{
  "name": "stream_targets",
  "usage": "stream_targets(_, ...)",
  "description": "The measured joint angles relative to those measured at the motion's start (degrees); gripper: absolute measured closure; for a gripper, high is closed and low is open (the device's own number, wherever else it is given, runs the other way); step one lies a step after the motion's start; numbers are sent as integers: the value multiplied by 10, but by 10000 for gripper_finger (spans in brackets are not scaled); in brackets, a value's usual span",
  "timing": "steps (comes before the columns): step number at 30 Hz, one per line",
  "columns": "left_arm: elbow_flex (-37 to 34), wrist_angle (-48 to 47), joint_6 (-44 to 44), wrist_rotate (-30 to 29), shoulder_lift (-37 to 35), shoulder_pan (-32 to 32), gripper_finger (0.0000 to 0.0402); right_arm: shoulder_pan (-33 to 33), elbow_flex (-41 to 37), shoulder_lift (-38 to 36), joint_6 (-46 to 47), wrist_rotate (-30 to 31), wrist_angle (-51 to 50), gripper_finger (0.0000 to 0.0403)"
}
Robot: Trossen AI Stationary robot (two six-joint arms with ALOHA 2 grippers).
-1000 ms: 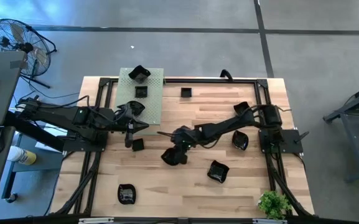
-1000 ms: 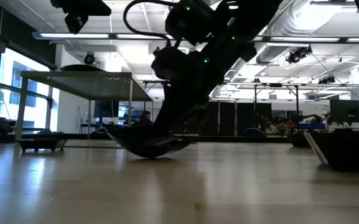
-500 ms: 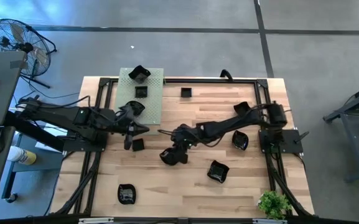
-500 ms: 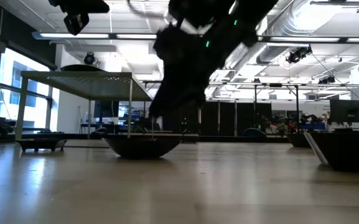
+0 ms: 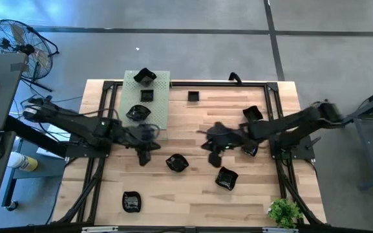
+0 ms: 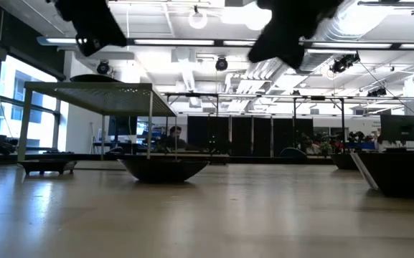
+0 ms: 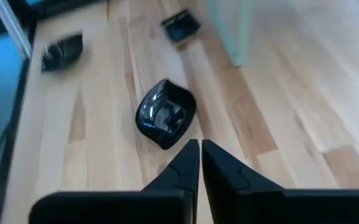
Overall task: Pick & Place Mini shaped plates
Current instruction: Stack the leaf-shaped plate on the other leaf-shaped plate on the shelf
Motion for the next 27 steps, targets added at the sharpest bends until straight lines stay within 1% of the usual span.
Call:
stream_targets(4,0,2,-45,-1,49,-22,401,15,-61,-89,40,44,1,399)
stream_targets(8,0,8,-88,-32,93,-42,401,28,-105,-159,63,81,3,397)
stream_targets(12,0,16,-142,-56,136,-52,401,33,-139,-206,75,83,4,399)
stream_targets(15,0,25,-215,-61,163,-47,396,32,-152,-227,74,72,4,401)
stream_targets(18,0,25,-254,-51,189,-37,380,32,-158,-236,60,64,3,399)
stream_targets(21,0,28,-269,-38,214,-30,355,32,-158,-236,38,51,2,401)
stream_targets(25,0,59,-278,-40,243,-22,318,32,-158,-236,23,43,3,399)
stream_targets(27,0,68,-277,-43,254,-21,307,32,-158,-236,23,35,3,399)
